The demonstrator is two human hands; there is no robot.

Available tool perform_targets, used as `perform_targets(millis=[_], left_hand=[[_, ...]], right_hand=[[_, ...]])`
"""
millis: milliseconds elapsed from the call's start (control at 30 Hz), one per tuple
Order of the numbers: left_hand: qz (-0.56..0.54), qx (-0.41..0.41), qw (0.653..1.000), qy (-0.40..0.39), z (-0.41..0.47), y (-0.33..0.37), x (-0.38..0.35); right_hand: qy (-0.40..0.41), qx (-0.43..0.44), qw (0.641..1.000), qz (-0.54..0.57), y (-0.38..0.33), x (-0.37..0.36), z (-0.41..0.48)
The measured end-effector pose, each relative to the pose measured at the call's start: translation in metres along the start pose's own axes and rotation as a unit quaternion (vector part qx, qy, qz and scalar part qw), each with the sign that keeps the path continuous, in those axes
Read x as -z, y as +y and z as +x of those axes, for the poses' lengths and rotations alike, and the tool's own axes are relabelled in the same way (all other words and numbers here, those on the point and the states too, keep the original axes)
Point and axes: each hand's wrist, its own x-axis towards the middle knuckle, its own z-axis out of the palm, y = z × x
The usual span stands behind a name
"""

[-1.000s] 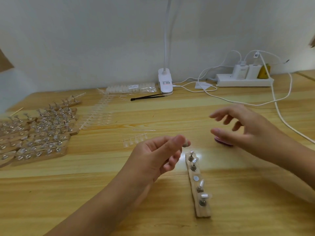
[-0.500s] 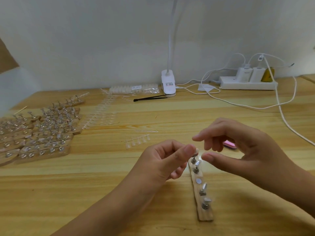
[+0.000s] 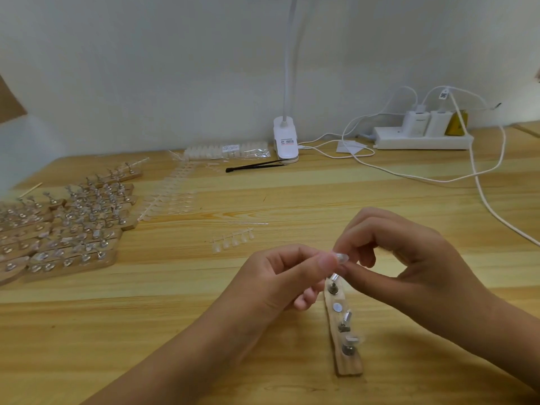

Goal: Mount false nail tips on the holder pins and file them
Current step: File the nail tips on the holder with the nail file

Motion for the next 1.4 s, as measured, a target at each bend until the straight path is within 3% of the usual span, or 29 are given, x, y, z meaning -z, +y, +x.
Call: perform_targets(millis=[100, 233, 433, 567, 600, 667, 733, 867, 933, 1000, 1067, 1133, 1200, 1400], left_hand=[[0.034, -0.039, 0.999, 0.011, -0.001, 0.0, 0.0], [0.068, -0.118, 0.99, 0.048, -0.004, -0.004, -0.003], [0.055, -0.136, 0.987, 0.071, -0.001, -0.007, -0.005], [0.046, -0.133, 0.987, 0.084, 0.001, -0.008, -0.003], [0.04, -0.127, 0.987, 0.09, 0.002, -0.009, -0.002], [0.035, -0.114, 0.987, 0.11, 0.003, -0.01, 0.002], [0.043, -0.108, 0.985, 0.13, 0.004, -0.01, 0.006], [0.072, -0.121, 0.979, 0.15, 0.005, -0.009, 0.007], [0.073, -0.13, 0.978, 0.144, 0.005, -0.008, 0.007], [0.076, -0.138, 0.978, 0.134, 0.004, -0.007, 0.007], [0.082, -0.142, 0.978, 0.131, 0.003, -0.007, 0.006], [0.081, -0.146, 0.976, 0.137, 0.003, -0.006, 0.005], [0.078, -0.149, 0.976, 0.141, 0.004, -0.006, 0.005], [0.061, -0.134, 0.979, 0.138, 0.007, -0.009, 0.002]], right_hand=[[0.026, -0.025, 0.998, 0.042, -0.002, 0.001, 0.001], [0.069, -0.145, 0.969, 0.189, -0.004, 0.001, 0.004], [0.028, -0.174, 0.959, 0.222, -0.004, -0.005, 0.004], [-0.041, -0.163, 0.965, 0.199, 0.006, 0.012, 0.009], [-0.04, -0.177, 0.969, 0.166, 0.013, 0.021, 0.01], [-0.015, -0.224, 0.974, -0.016, 0.033, 0.038, 0.01], [-0.059, -0.254, 0.941, -0.216, 0.053, 0.047, 0.006], [-0.128, -0.22, 0.932, -0.26, 0.067, 0.038, 0.0], [-0.107, -0.241, 0.943, -0.204, 0.065, 0.038, 0.001], [-0.043, -0.296, 0.954, -0.018, 0.055, 0.039, 0.006], [-0.002, -0.331, 0.913, 0.238, 0.044, 0.041, 0.01], [0.002, -0.328, 0.864, 0.382, 0.035, 0.037, 0.012], [0.002, -0.328, 0.84, 0.433, 0.027, 0.027, 0.012], [0.039, -0.317, 0.846, 0.426, 0.015, 0.002, 0.008]])
